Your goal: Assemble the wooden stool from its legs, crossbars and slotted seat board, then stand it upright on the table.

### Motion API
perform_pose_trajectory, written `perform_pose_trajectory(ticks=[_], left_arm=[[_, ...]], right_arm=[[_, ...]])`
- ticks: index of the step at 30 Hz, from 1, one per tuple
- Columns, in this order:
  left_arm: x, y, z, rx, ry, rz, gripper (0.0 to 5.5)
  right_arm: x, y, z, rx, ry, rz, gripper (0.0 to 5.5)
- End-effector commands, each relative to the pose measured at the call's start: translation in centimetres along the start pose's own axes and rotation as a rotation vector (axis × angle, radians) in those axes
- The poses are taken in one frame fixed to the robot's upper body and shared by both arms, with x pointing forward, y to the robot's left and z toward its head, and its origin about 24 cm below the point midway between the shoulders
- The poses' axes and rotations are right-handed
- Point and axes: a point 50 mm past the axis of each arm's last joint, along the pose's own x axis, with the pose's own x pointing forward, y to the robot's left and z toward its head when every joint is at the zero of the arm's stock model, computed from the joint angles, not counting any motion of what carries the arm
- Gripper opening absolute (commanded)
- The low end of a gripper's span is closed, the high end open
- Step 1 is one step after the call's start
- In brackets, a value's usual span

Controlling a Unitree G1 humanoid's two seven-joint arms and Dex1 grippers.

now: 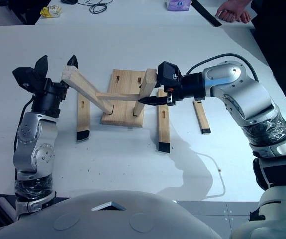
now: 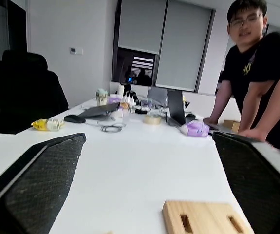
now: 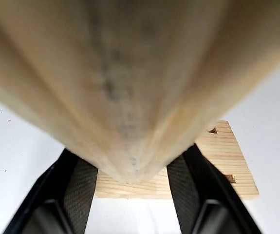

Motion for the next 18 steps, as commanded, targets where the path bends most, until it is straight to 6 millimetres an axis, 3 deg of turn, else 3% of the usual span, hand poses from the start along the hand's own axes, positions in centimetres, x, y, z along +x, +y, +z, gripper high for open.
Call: perform_pose_trajectory(ticks=[1, 6, 12, 18], left_arm=[[-0.4, -4.2, -2.3, -0.064, 0.124, -0.241, 4.83], [-0.4, -2.9, -2.4, -0.071, 0.12, -0.186, 4.83], [0.7, -0.3, -0.2, -0.14, -0.001, -0.046, 4.83], [1.0, 0.4, 1.4, -0.197, -0.074, -0.041, 4.83]], right_arm=[[2.9, 4.0, -9.7, 0.339, 0.341, 0.094, 2.02], [3.1, 3.7, -10.2, 0.344, 0.331, 0.09, 2.02], [3.3, 4.6, -11.9, 0.385, 0.358, 0.089, 2.02], [3.5, 5.0, -12.2, 0.412, 0.38, 0.141, 2.02]])
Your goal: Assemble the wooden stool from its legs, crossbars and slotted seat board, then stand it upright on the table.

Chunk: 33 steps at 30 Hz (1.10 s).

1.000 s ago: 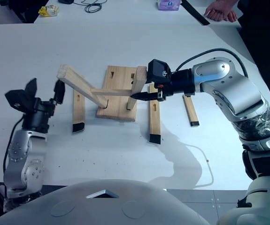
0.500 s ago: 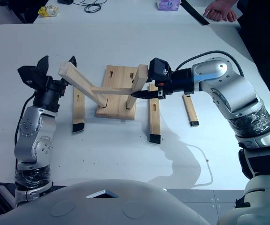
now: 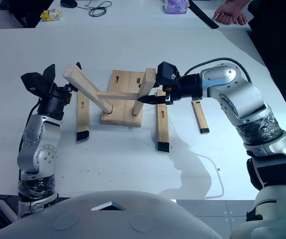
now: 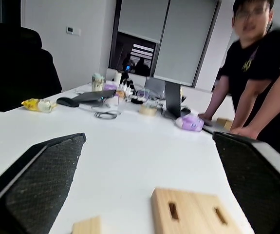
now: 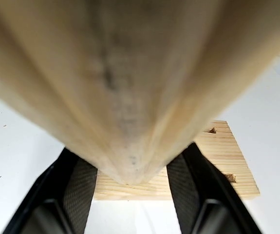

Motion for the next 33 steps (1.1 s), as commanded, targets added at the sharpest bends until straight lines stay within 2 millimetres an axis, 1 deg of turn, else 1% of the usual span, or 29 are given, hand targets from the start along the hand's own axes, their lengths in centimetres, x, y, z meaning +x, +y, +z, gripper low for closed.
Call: perform_pose_trajectory(ticks=[1, 3, 6, 9, 12, 15, 16, 20, 23, 24, 25, 27, 29, 31, 33], left_arm=[[0.6, -0.4, 1.8, -0.065, -0.071, -0.061, 4.83], [0.5, -0.1, 2.2, -0.062, -0.091, -0.048, 4.83], [0.5, 0.4, 3.7, -0.1, -0.163, -0.015, 4.83], [0.5, 0.9, 5.2, -0.166, -0.246, 0.014, 4.83], [0.4, 1.4, 6.1, -0.226, -0.295, 0.032, 4.83], [0.4, 1.8, 6.2, -0.247, -0.298, 0.04, 4.83], [0.5, 1.7, 6.2, -0.25, -0.294, 0.031, 4.83], [0.5, 1.5, 6.1, -0.243, -0.265, -0.004, 4.83], [0.2, 1.8, 5.6, -0.223, -0.225, -0.016, 4.83], [0.2, 1.9, 5.5, -0.213, -0.213, -0.017, 5.03], [0.2, 2.1, 5.4, -0.204, -0.201, -0.018, 5.11], [0.3, 2.2, 5.2, -0.176, -0.172, -0.032, 5.4], [0.3, 2.1, 5.0, -0.132, -0.143, -0.054, 5.4], [0.1, 2.0, 5.0, -0.11, -0.132, -0.068, 5.4], [-0.1, 2.0, 5.2, -0.1, -0.137, -0.074, 5.4]], right_arm=[[2.5, 5.1, -11.7, 0.386, 0.417, 0.133, 2.02], [2.4, 5.0, -11.8, 0.376, 0.419, 0.123, 2.02], [2.2, 4.4, -11.6, 0.342, 0.39, 0.086, 2.02], [1.5, 3.1, -11.1, 0.27, 0.331, 0.02, 2.02], [0.6, 1.6, -10.0, 0.224, 0.268, -0.037, 2.02], [-0.1, 0.8, -8.8, 0.176, 0.213, -0.058, 2.02], [-0.2, 0.8, -8.6, 0.165, 0.202, -0.059, 2.31], [0.0, 1.0, -8.2, 0.14, 0.184, -0.043, 2.83], [0.2, 1.1, -7.8, 0.126, 0.152, -0.05, 3.3], [0.2, 1.2, -7.6, 0.125, 0.139, -0.056, 3.45], [0.0, 1.3, -7.4, 0.13, 0.124, -0.067, 3.6], [-0.9, 1.4, -7.1, 0.138, 0.102, -0.103, 3.91], [-1.8, 1.4, -6.7, 0.145, 0.072, -0.137, 3.91], [-2.7, 1.6, -5.7, 0.16, -0.005, -0.167, 3.91], [-4.1, 1.7, -4.2, 0.163, -0.118, -0.204, 3.91]])
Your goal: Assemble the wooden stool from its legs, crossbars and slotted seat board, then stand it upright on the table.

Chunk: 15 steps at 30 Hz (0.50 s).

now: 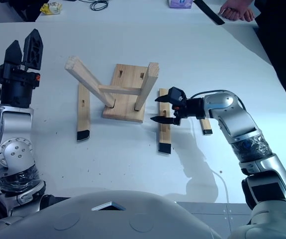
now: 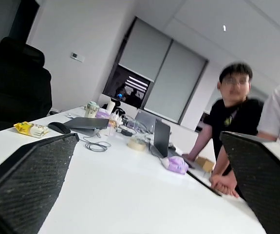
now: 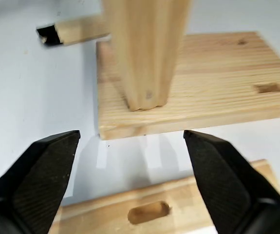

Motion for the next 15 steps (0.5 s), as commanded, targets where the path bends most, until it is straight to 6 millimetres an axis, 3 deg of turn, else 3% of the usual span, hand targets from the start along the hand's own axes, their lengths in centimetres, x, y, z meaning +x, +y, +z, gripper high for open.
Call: perform_pose_trajectory(ticks=[1, 3, 5, 7, 11, 15], left_arm=[[-0.3, -0.2, 0.3, 0.032, 0.016, -0.027, 5.4], [-0.4, -0.2, 0.7, 0.035, 0.008, -0.034, 5.4], [-0.4, -0.4, 1.3, 0.038, -0.001, -0.06, 5.2], [-0.3, -0.9, 1.7, 0.047, -0.017, -0.091, 4.99], [0.5, -2.1, 1.6, 0.083, -0.009, -0.107, 4.33], [1.1, -4.7, 1.1, 0.097, -0.003, -0.144, 3.7]], right_arm=[[-3.0, 0.1, 2.7, 0.003, -0.19, -0.062, 3.91], [-4.7, -0.2, 4.4, 0.009, -0.328, -0.097, 3.91], [-6.9, -0.8, 8.1, 0.029, -0.573, -0.144, 3.92], [-7.5, -0.7, 11.0, 0.04, -0.741, -0.161, 3.92], [-4.5, 0.8, 13.2, 0.026, -0.762, -0.232, 3.92], [-2.8, 1.8, 14.5, 0.061, -0.775, -0.33, 3.92]])
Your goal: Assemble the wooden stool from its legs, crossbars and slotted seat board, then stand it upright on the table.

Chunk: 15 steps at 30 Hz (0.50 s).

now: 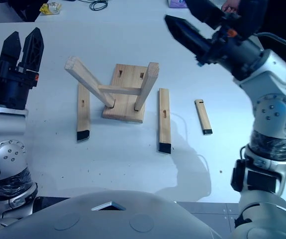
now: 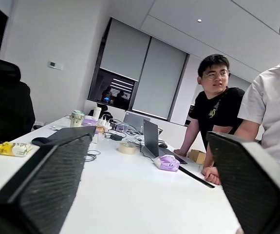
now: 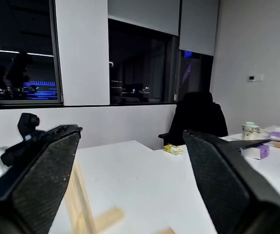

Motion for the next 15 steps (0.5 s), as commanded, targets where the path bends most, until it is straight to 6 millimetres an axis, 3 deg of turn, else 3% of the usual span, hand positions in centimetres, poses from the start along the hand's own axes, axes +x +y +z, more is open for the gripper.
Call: perform_pose_trajectory(ticks=[1, 4, 7, 15], left_arm=[[1.0, -3.0, -0.3, 0.031, 0.014, -0.06, 3.61], [1.5, -4.4, -0.4, 0.037, 0.009, -0.089, 3.09], [1.7, -4.2, 0.1, 0.064, -0.002, -0.074, 2.57], [2.2, -4.1, 0.6, 0.077, -0.021, -0.062, 1.35]], right_arm=[[1.5, 1.3, 0.0, 0.002, -0.008, -0.101, 3.92], [2.1, 1.9, 0.0, 0.033, -0.029, -0.156, 3.92], [2.6, 2.2, 0.1, 0.008, -0.023, -0.19, 3.92], [3.2, 4.4, -0.7, 0.004, 0.009, -0.137, 2.75]])
